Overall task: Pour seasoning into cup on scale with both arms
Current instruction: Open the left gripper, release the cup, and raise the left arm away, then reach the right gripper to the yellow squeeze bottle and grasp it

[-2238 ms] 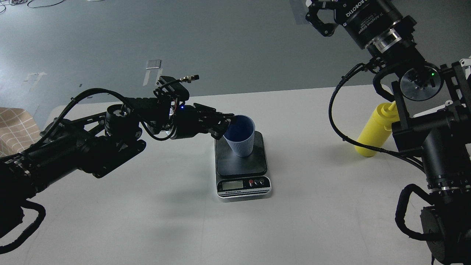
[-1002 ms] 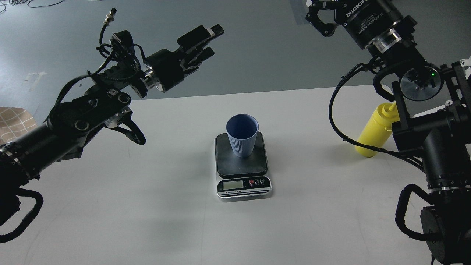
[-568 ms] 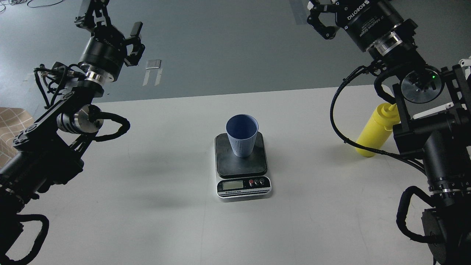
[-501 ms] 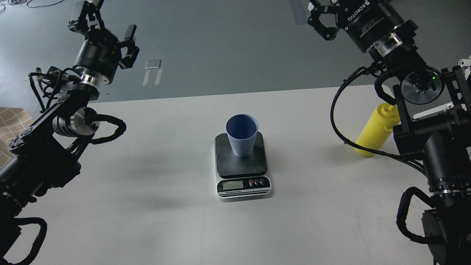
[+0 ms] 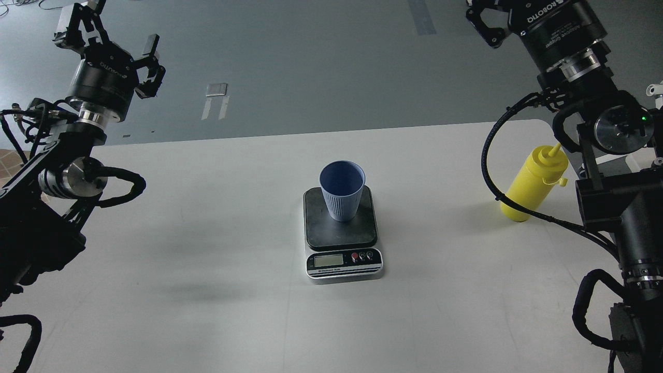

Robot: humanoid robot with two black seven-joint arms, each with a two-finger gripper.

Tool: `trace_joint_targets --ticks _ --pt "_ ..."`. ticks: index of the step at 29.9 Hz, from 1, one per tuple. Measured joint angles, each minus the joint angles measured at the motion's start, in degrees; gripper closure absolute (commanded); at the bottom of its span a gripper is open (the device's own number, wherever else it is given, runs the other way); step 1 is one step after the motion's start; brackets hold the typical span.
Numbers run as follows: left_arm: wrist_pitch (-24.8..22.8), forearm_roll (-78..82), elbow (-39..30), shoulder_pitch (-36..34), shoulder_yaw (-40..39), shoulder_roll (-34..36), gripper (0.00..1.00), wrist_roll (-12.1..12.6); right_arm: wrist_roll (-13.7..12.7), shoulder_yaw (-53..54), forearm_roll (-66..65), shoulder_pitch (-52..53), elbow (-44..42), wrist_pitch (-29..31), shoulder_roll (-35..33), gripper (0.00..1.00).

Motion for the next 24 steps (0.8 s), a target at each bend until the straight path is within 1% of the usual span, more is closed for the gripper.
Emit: trace_joint_targets --ticks 8,13,17,24 --pt "0.0 0.0 0.0 0.0 0.0 0.0 0.02 0.0 -0.1 2.2 7.9 -7.4 5.7 0.0 -8.4 0.00" --pt "0.0 0.0 0.0 0.0 -0.1 -0.1 0.02 0.0 -0.1 6.2 12.9 -14.3 9.3 0.0 -14.9 0.00" --pt "0.0 0.0 0.0 0.1 -0.1 -0.2 0.02 0.0 -0.1 10.4 15.2 -22.8 13.3 0.0 -16.4 0.00" --pt "0.0 0.0 0.0 0.1 0.0 -0.3 0.02 0.0 -0.1 14.3 19.2 -38.0 19.7 0.0 -16.0 0.00"
